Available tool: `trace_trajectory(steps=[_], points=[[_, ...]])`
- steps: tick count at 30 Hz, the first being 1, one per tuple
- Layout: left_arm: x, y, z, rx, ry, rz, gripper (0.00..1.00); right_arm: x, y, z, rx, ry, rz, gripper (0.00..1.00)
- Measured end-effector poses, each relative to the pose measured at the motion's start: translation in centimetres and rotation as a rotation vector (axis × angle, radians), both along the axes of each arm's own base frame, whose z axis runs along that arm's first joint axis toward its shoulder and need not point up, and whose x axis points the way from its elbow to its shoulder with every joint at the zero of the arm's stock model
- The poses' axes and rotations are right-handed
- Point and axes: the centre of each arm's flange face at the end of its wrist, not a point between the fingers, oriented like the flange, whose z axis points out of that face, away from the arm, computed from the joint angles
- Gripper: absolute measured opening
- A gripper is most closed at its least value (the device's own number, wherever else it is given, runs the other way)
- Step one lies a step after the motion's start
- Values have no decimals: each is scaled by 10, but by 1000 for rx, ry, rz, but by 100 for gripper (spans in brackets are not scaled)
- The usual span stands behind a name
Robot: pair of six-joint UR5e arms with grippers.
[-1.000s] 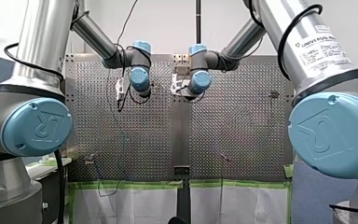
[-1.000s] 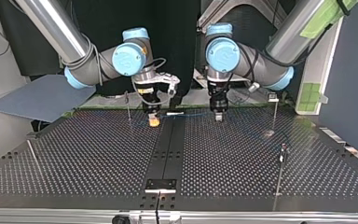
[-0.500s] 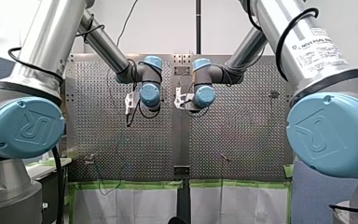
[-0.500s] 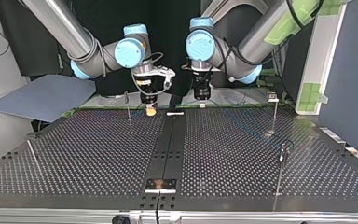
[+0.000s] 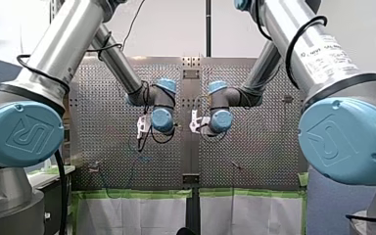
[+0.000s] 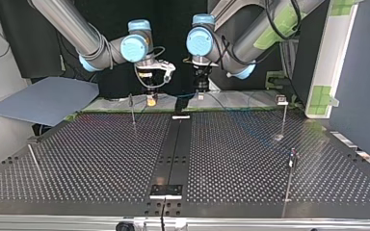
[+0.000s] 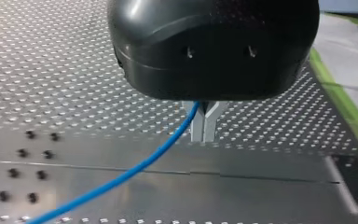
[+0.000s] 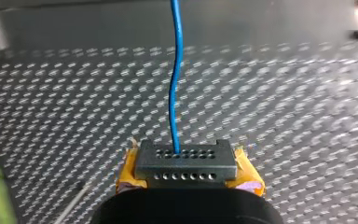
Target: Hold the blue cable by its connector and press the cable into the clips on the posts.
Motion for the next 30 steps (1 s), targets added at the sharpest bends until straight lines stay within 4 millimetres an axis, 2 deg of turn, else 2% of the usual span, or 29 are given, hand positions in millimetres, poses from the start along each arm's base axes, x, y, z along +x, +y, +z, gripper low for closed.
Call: trace_trajectory(steps=[6,9,23,30], points=[[-1,0,-26,3,9,-19,0,-12,12,-47,44,28,-12,0],[0,-2,-40,3,10,-26,0,-20,18,-65,59,33,-25,0],[-1,-7,-100,-6,49,-61,0,-59,37,-107,83,31,-71,0],[-4,-11,-108,-6,62,-92,0,-84,46,-128,104,20,-111,0]])
